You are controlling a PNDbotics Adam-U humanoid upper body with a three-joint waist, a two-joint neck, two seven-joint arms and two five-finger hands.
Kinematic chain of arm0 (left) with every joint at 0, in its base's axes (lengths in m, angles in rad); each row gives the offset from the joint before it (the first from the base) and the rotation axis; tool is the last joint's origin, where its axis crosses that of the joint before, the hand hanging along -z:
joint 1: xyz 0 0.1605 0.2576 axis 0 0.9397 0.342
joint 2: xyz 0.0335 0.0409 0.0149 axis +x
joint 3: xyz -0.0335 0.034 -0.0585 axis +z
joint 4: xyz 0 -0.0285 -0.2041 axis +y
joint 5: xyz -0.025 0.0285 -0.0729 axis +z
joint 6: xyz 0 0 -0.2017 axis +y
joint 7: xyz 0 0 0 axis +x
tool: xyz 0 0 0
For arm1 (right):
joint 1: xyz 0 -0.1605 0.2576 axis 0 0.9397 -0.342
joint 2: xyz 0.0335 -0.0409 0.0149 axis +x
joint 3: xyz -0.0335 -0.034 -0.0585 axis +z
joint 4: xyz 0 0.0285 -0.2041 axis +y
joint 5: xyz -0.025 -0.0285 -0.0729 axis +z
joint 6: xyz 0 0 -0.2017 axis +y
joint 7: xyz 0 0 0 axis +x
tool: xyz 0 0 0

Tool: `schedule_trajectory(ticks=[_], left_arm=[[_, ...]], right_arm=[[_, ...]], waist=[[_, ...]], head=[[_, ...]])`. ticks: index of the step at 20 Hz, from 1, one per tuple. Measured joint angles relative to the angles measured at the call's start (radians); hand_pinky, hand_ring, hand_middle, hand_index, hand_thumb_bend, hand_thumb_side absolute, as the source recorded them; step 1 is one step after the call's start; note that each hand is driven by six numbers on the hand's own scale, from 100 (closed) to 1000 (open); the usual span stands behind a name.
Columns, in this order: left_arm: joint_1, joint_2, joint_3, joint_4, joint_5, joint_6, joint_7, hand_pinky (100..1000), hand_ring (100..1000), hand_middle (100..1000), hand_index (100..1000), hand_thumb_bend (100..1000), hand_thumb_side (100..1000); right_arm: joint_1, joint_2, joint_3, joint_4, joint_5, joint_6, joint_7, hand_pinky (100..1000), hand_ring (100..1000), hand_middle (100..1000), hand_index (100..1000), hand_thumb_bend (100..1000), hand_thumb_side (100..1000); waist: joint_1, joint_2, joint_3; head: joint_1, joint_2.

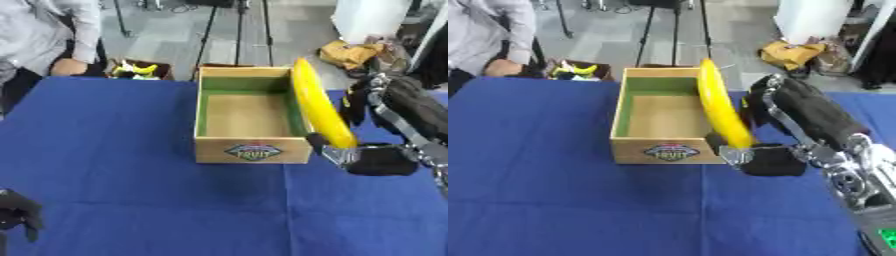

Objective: Pick up objects on the table and place them in the box.

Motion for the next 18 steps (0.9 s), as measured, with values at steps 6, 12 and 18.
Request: schedule_trajectory(ticks=[6,12,18], left_arm=[[-0.001,0.0,0.0,0.0,0.0,-0.002,-0.002,181,324,364,476,100,1000],[-0.001,0.0,-0.001,0.0,0.0,-0.003,-0.007,180,324,365,475,100,1000],[-0.005,0.001,-0.007,0.0,-0.006,-0.005,-0.013,180,324,365,475,100,1000]], right_arm=[[-0.067,-0.019,-0.009,0.083,-0.024,0.011,0.012,234,398,292,400,302,614],[-0.157,-0.034,-0.021,0.186,-0.054,0.019,0.017,232,396,291,398,305,618],[-0.243,-0.034,-0.028,0.304,-0.058,0.018,0.008,231,395,289,395,306,613]], waist=[[-0.005,0.008,0.008],[-0.009,0.017,0.021],[-0.019,0.033,0.038]], head=[[-0.004,0.0],[-0.013,0.0],[-0.022,0.001]])
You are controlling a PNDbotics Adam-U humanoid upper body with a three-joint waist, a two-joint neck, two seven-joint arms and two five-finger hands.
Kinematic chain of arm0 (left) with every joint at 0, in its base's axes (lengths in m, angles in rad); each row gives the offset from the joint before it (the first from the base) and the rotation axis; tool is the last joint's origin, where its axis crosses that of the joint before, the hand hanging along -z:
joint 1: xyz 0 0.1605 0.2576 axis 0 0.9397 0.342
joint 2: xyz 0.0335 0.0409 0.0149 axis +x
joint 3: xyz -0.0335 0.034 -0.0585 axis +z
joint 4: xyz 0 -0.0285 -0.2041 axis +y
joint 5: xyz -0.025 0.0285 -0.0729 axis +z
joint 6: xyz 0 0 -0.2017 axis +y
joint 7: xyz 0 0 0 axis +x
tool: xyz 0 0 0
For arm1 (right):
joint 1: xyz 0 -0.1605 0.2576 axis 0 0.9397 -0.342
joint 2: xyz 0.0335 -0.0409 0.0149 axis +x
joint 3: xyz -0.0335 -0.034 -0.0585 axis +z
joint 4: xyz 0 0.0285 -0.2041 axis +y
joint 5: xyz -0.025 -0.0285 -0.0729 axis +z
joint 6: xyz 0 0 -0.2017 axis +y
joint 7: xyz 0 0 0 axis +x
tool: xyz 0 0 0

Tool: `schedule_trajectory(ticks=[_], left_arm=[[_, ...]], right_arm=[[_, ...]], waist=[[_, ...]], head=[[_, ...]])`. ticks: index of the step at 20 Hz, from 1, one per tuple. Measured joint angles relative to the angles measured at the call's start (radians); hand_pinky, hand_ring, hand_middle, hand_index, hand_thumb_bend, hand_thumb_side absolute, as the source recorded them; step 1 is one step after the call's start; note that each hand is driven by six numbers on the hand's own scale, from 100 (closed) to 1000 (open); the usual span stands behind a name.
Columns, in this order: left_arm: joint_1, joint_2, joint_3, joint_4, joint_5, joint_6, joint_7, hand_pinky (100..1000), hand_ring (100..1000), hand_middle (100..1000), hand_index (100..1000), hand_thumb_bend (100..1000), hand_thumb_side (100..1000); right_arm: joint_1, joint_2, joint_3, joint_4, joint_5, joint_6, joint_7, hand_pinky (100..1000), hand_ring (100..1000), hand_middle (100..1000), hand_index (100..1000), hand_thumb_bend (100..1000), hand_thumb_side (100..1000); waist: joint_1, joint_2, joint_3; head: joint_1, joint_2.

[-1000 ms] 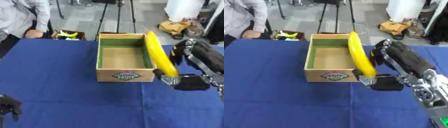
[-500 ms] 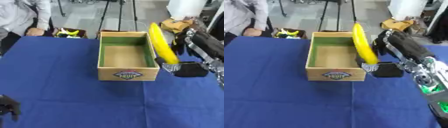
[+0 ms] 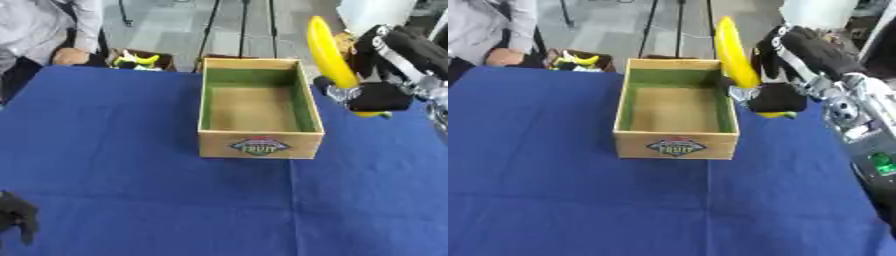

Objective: Pick up objects on the table and place them in the box.

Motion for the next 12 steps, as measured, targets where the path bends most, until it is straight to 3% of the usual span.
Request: schedule_trajectory(ticks=[12], left_arm=[[-0.005,0.0,-0.006,0.0,-0.007,-0.001,-0.008,180,324,365,475,100,1000]], right_arm=[[-0.126,0.025,-0.017,0.2,0.047,-0.004,-0.045,227,393,285,391,298,616]], waist=[[-0.02,0.023,0.043]], head=[[-0.024,-0.015]])
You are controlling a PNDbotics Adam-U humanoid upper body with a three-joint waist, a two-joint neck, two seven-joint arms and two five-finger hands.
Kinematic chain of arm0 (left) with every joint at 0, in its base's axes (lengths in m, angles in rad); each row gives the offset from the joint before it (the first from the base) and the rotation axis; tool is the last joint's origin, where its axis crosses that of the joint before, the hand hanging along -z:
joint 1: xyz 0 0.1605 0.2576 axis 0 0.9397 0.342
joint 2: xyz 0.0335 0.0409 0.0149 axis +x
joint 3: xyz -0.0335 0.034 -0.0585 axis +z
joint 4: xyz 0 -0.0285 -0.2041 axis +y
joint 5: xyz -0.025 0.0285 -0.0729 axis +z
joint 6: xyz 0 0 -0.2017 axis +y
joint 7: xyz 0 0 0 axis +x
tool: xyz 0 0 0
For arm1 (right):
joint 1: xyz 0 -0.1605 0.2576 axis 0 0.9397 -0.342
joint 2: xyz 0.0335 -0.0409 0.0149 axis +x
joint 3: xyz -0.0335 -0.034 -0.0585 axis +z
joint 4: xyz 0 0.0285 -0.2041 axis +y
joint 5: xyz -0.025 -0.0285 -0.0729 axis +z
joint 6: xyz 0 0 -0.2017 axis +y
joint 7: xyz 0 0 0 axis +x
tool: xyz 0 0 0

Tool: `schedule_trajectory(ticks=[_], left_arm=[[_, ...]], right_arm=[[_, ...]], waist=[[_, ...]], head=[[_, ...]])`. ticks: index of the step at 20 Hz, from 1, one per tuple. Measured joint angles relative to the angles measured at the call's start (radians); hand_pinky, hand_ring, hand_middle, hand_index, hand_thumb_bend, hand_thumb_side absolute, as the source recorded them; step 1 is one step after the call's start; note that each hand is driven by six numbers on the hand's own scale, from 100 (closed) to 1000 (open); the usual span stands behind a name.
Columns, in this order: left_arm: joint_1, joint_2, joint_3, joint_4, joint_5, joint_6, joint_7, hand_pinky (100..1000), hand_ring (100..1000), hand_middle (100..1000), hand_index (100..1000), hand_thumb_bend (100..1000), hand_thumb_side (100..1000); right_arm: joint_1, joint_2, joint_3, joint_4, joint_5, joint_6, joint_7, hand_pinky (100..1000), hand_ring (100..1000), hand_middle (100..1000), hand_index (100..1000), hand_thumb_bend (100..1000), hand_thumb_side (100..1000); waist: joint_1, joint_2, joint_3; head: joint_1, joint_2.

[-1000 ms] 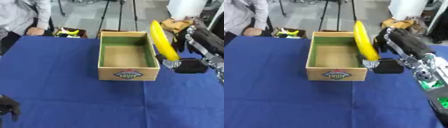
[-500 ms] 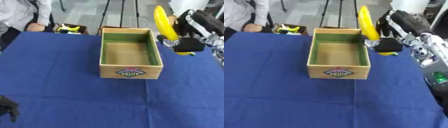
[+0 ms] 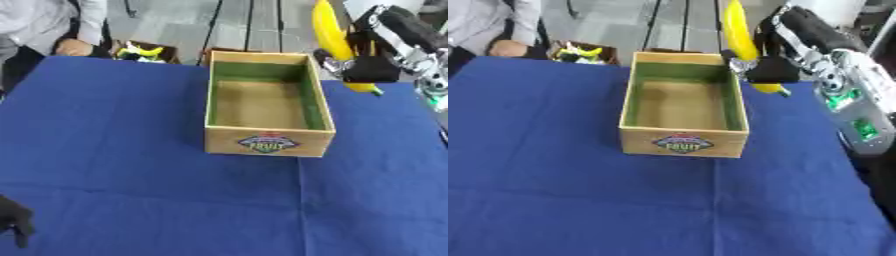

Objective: Pick up objects on the table and place them in the box.

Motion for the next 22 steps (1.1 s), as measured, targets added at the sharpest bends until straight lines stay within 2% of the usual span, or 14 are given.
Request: schedule_trajectory(ticks=[13,22], left_arm=[[-0.009,0.0,-0.006,0.0,-0.006,-0.005,-0.01,180,324,366,476,100,1000],[-0.021,0.0,-0.012,0.0,-0.01,-0.009,-0.017,180,325,367,476,100,1000]], right_arm=[[-0.105,0.061,-0.009,0.151,0.08,-0.02,-0.04,228,394,286,391,308,620],[-0.151,0.112,-0.014,0.239,0.164,-0.033,-0.093,225,396,288,392,249,637]], waist=[[-0.023,0.037,0.054],[-0.028,0.056,0.086]], head=[[-0.038,-0.024],[-0.066,-0.043]])
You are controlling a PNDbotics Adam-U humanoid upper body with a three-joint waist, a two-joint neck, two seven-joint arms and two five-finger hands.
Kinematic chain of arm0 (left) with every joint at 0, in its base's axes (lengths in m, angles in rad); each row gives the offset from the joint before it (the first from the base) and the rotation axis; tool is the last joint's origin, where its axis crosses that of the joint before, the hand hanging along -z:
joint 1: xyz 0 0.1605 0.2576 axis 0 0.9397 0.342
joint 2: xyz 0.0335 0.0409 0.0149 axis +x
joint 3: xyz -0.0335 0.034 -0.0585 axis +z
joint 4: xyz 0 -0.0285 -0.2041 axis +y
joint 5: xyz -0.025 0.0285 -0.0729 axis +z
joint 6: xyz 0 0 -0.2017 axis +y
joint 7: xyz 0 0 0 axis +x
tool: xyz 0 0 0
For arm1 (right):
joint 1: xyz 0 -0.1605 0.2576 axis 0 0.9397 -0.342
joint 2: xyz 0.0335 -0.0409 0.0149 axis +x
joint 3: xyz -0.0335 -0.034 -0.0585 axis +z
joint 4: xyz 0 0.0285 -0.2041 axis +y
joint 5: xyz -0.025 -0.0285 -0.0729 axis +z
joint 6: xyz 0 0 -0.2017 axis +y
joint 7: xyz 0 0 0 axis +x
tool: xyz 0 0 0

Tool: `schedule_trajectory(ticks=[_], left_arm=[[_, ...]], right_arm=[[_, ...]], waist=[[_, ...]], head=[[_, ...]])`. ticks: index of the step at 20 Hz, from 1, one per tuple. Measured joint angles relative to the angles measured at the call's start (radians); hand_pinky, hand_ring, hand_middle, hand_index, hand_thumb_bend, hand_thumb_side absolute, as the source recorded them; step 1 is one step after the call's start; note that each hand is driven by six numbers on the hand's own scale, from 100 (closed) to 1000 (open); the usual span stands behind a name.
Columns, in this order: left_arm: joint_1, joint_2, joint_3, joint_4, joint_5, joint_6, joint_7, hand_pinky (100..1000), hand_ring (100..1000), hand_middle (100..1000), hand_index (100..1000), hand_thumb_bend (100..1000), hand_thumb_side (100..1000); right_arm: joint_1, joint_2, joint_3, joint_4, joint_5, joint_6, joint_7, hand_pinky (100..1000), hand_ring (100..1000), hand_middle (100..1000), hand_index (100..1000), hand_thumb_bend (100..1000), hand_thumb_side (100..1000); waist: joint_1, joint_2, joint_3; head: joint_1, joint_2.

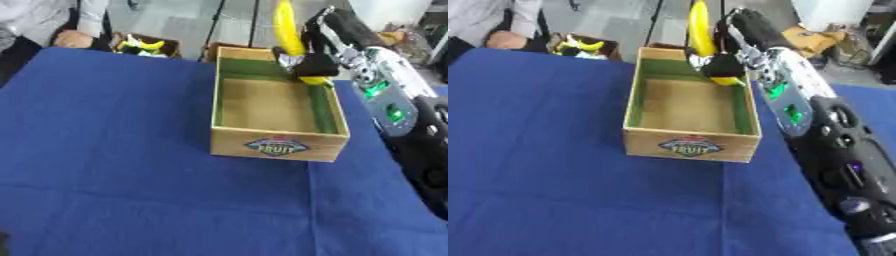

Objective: Pick up objects on the table and place them in the box.

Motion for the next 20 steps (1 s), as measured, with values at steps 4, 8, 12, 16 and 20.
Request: schedule_trajectory(ticks=[4,8,12,16,20], left_arm=[[-0.015,0.0,-0.005,0.0,0.001,-0.005,-0.005,180,325,367,476,100,1000],[-0.021,0.0,-0.006,0.0,0.002,-0.009,-0.009,180,325,367,476,100,1000],[-0.024,-0.001,-0.008,0.0,0.002,-0.012,-0.013,180,325,367,476,100,1000],[-0.028,-0.002,-0.012,0.0,0.002,-0.015,-0.015,180,325,367,476,100,1000],[-0.03,-0.008,-0.012,0.0,0.002,-0.016,-0.016,180,325,368,476,100,1000]], right_arm=[[-0.014,0.013,-0.013,0.069,0.051,-0.004,-0.034,225,398,289,395,235,636],[-0.023,0.017,-0.031,0.13,0.091,-0.01,-0.066,224,396,287,394,240,627],[-0.029,0.031,-0.041,0.168,0.122,-0.013,-0.087,224,398,289,396,226,630],[-0.041,0.038,-0.048,0.192,0.157,-0.017,-0.103,225,400,291,400,304,626],[-0.046,0.04,-0.051,0.209,0.186,-0.024,-0.11,228,401,291,400,328,619]], waist=[[-0.013,0.017,0.032],[-0.015,0.031,0.046],[-0.015,0.041,0.054],[-0.015,0.043,0.06],[-0.015,0.044,0.062]], head=[[-0.02,-0.019],[-0.04,-0.038],[-0.06,-0.049],[-0.078,-0.058],[-0.087,-0.066]])
